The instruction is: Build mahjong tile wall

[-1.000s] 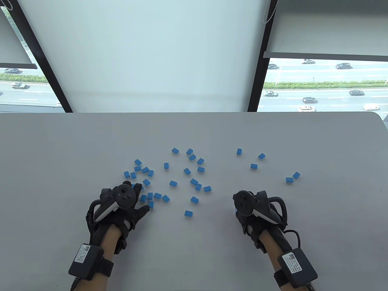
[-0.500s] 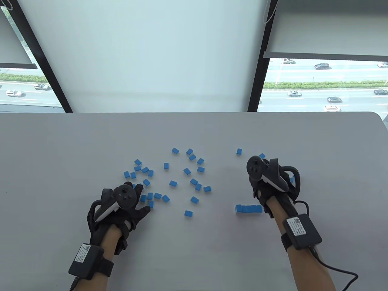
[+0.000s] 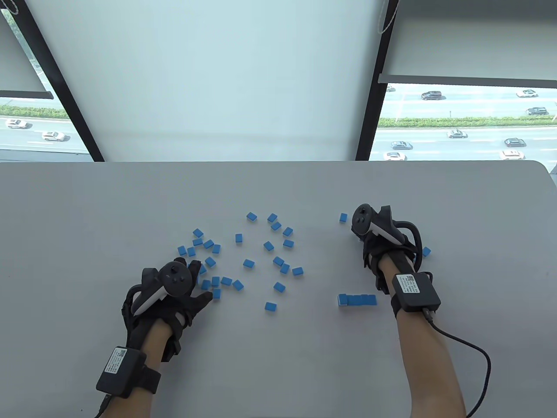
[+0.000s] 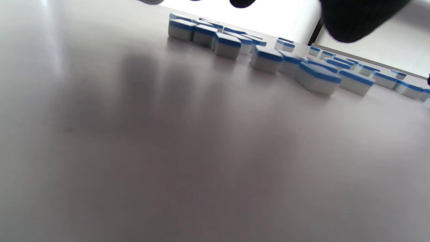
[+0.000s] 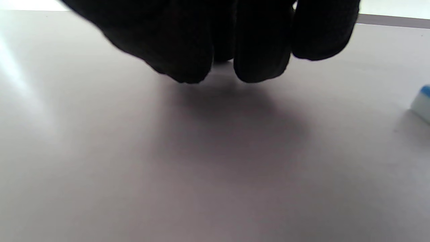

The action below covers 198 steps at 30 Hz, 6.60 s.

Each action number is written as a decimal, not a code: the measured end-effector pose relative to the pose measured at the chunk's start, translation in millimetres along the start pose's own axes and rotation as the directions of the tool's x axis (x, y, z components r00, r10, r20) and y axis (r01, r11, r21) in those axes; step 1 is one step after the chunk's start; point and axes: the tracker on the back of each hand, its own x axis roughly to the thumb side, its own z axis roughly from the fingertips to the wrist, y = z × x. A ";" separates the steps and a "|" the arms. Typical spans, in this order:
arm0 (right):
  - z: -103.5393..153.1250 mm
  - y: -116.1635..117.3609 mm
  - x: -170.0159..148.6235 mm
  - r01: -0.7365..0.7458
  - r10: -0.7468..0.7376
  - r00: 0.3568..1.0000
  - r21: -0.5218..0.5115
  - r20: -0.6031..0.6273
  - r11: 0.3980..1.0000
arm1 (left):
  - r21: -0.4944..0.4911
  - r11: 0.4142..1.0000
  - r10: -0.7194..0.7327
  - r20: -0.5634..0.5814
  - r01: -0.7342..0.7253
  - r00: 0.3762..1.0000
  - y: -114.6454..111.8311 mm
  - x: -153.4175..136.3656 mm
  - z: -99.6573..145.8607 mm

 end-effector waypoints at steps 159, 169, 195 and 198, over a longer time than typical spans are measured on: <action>147.6 35.2 23.9 -0.048 0.064 0.990 -0.124 0.129 0.991 | 0.003 1.000 -0.004 -0.033 0.004 0.999 4.8 -3.5 4.2; 144.6 -17.6 -5.4 0.069 -0.046 0.994 -0.248 0.095 0.966 | 0.012 1.000 0.003 -0.022 -0.003 1.000 6.3 -3.0 3.7; 30.1 9.9 -123.2 0.106 -0.164 0.905 -0.166 -0.393 0.981 | -0.024 0.999 -0.025 -0.046 0.024 0.999 -0.3 -6.0 -4.5; 26.5 12.9 -115.2 0.043 -0.104 0.900 -0.150 -0.423 0.988 | -0.026 0.999 -0.023 -0.042 0.022 0.999 -1.0 -5.1 -4.2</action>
